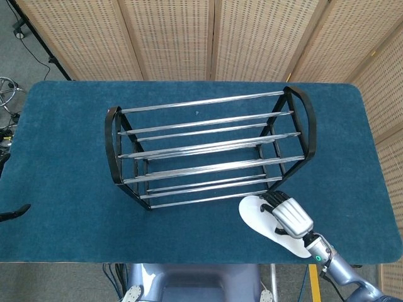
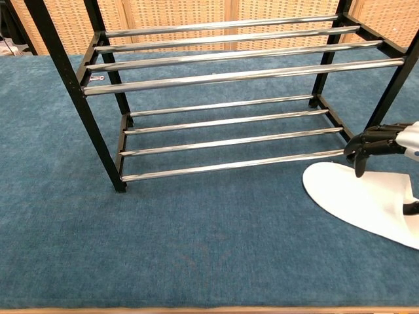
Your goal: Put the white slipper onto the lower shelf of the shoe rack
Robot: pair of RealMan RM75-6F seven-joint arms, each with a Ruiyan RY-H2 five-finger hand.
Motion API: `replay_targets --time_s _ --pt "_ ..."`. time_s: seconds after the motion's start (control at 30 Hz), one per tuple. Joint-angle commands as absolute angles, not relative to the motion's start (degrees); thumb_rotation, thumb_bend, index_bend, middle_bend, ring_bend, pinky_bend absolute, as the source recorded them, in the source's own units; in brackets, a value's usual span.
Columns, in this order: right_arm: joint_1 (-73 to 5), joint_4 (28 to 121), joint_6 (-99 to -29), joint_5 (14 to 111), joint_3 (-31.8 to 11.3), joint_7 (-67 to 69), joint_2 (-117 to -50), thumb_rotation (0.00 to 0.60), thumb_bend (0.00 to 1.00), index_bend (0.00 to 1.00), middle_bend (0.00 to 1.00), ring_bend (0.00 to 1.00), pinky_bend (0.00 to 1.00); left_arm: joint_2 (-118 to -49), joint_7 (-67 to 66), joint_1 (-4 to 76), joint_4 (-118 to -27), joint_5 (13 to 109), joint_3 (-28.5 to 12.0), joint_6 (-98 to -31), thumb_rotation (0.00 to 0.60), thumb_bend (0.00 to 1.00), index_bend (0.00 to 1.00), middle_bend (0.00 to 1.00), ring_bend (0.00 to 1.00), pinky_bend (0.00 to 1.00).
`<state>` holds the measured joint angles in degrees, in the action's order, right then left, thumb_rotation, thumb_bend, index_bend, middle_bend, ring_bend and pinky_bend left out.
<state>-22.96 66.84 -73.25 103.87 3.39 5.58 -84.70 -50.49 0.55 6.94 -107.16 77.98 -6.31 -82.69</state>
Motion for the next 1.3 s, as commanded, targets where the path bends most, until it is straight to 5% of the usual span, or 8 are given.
replay_targets --time_s 0.03,0.33,1.3 --pt "-23.3 65.8 -73.6 103.9 3.6 6.6 -85.4 0.6 0.4 0.51 0.33 0.27 0.3 -50.5 0.6 6.9 -107.1 78.0 -6.3 -82.7 0.6 0.0 0.0 0.0 0.0 0.01" --pt "-23.0 61.6 -79.3 106.0 4.9 10.5 -87.3 0.6 0.51 0.71 0.54 0.45 0.45 -50.6 0.4 7.0 -107.1 77.8 -6.3 -82.5 0.6 0.0 0.0 0.0 0.0 0.01" --pt "-26.0 63.0 -83.6 107.3 2.8 4.9 -90.5 0.6 0.53 0.72 0.56 0.48 0.47 -50.3 1.3 7.1 -107.2 77.4 -6.4 -82.1 0.6 0.0 0.0 0.0 0.0 0.01"
